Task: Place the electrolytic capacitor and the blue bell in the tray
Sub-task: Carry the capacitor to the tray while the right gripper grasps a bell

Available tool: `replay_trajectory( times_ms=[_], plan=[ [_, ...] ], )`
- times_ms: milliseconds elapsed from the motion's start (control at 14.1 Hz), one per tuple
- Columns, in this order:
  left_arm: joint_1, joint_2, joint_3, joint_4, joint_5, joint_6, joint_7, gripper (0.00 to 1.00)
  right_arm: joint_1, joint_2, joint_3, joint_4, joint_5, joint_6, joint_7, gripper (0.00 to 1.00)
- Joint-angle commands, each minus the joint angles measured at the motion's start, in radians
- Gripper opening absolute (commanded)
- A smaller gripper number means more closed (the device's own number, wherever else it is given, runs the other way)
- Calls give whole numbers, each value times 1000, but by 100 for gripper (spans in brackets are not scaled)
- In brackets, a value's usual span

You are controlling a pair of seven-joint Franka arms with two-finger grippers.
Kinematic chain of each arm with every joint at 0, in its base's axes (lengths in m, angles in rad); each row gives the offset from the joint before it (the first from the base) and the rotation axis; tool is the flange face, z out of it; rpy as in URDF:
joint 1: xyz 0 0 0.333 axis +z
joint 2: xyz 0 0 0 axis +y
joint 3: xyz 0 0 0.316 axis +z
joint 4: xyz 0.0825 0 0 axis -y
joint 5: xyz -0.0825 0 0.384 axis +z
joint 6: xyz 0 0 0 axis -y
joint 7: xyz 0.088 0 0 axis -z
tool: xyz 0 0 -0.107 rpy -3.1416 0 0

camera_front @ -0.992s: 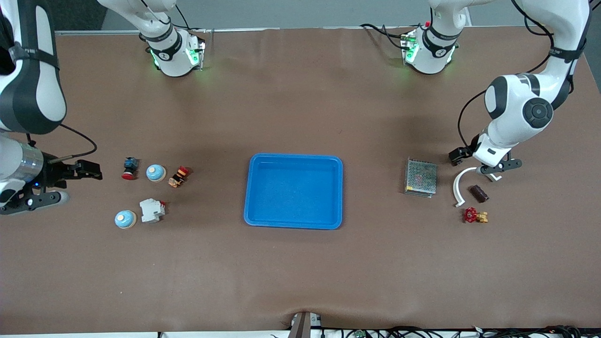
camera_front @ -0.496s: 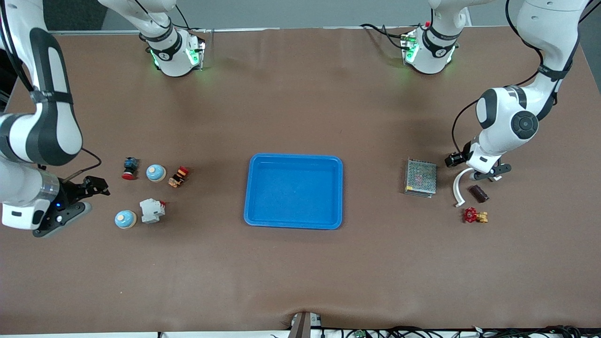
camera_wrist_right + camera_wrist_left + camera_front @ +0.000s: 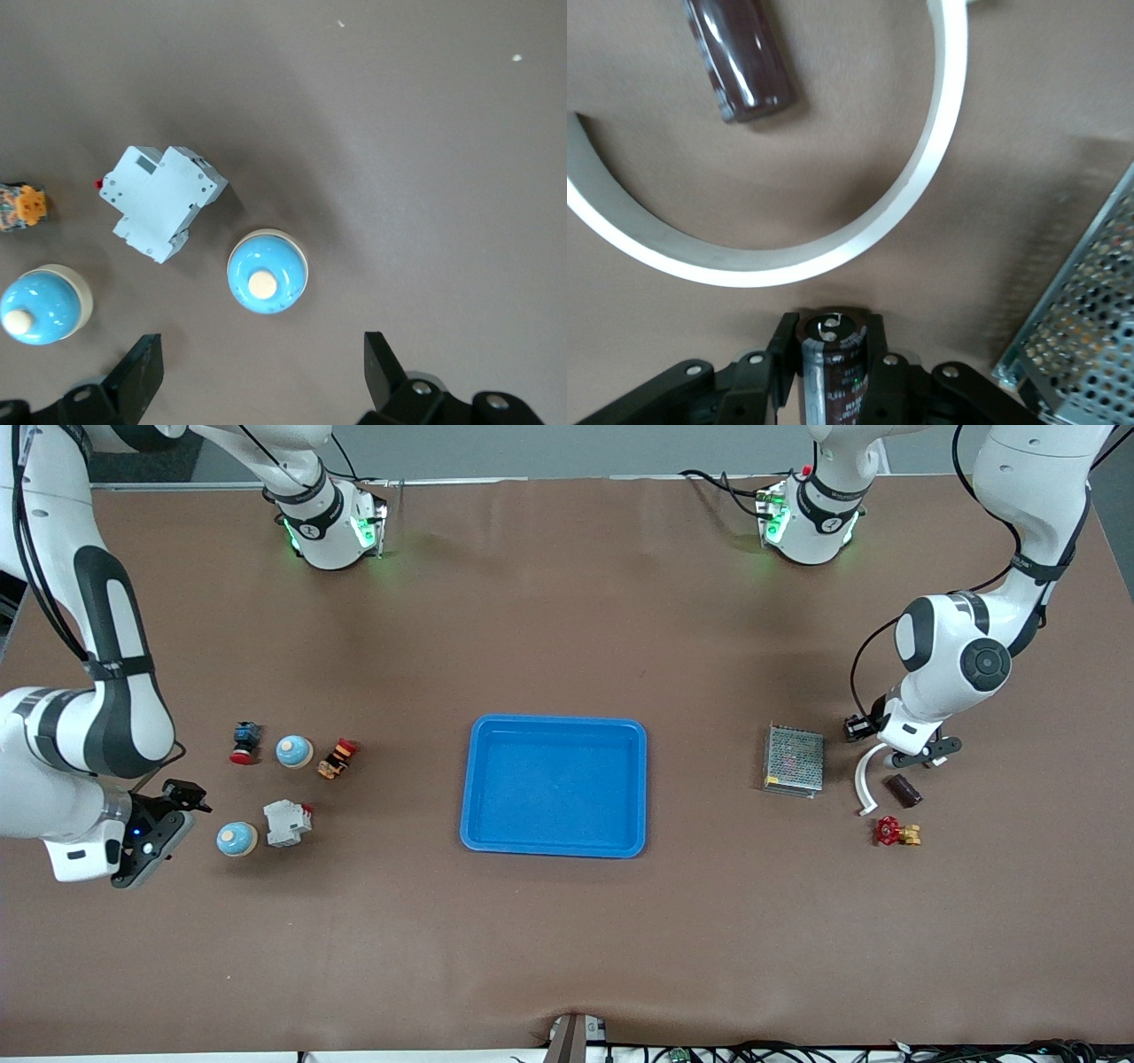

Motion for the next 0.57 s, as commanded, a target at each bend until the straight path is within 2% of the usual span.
replay_trajectory(
  times_ms=[0, 142, 283, 496],
  plan=[
    [-7, -115, -13, 14, -11, -114, -5, 0, -4, 27, 12, 4, -9, 27, -24, 100],
    [-8, -160, -52, 55, -11, -190, -6, 0, 1, 36, 12, -10, -8, 44, -23, 100],
    [-8, -172, -92, 138, -9, -297, -47, 0, -2, 45, 12, -32, -8, 88, -26, 100],
    [-12, -143, -206, 278, -11, -428, -219, 0, 1, 67, 12, -32, -6, 116, -26, 100]
  ],
)
